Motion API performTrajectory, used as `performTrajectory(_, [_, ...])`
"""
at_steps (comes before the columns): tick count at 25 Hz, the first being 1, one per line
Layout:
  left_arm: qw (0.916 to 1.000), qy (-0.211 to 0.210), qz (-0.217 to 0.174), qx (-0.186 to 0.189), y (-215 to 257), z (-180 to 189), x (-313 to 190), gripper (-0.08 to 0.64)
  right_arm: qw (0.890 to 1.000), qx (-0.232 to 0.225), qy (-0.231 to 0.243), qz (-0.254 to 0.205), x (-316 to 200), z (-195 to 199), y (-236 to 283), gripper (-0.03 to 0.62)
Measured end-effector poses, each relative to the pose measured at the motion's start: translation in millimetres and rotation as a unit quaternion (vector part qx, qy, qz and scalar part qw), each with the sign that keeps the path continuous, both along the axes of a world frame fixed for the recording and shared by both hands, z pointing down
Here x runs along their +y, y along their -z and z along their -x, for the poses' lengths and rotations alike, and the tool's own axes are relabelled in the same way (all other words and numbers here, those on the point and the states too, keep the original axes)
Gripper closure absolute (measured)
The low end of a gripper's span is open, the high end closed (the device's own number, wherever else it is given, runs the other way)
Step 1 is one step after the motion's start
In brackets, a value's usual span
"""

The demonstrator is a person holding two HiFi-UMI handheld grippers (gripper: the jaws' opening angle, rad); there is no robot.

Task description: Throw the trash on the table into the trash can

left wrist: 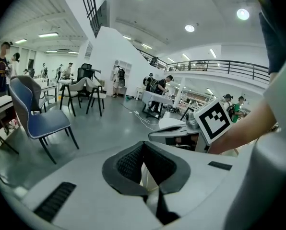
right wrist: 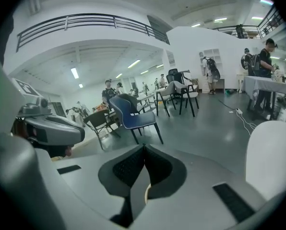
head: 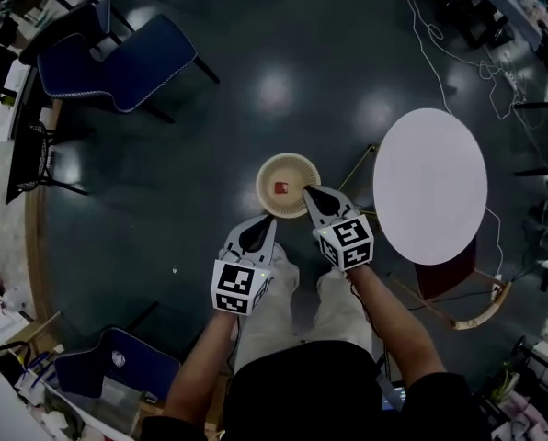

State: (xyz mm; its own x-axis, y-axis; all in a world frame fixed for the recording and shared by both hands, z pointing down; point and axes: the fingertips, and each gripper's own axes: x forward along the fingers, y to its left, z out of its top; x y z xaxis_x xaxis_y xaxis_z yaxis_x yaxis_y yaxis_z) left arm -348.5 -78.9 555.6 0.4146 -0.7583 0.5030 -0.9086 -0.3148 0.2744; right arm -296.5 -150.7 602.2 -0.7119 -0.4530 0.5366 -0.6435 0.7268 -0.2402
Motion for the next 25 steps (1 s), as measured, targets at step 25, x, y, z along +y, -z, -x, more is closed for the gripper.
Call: performTrajectory(25, [0.9918,0.047,-0.11,0.046,181.3,-74.1,66.4,0.551,0.991,-0.078,0.019,-0.109,101.2,-77.8,223.9,0.574])
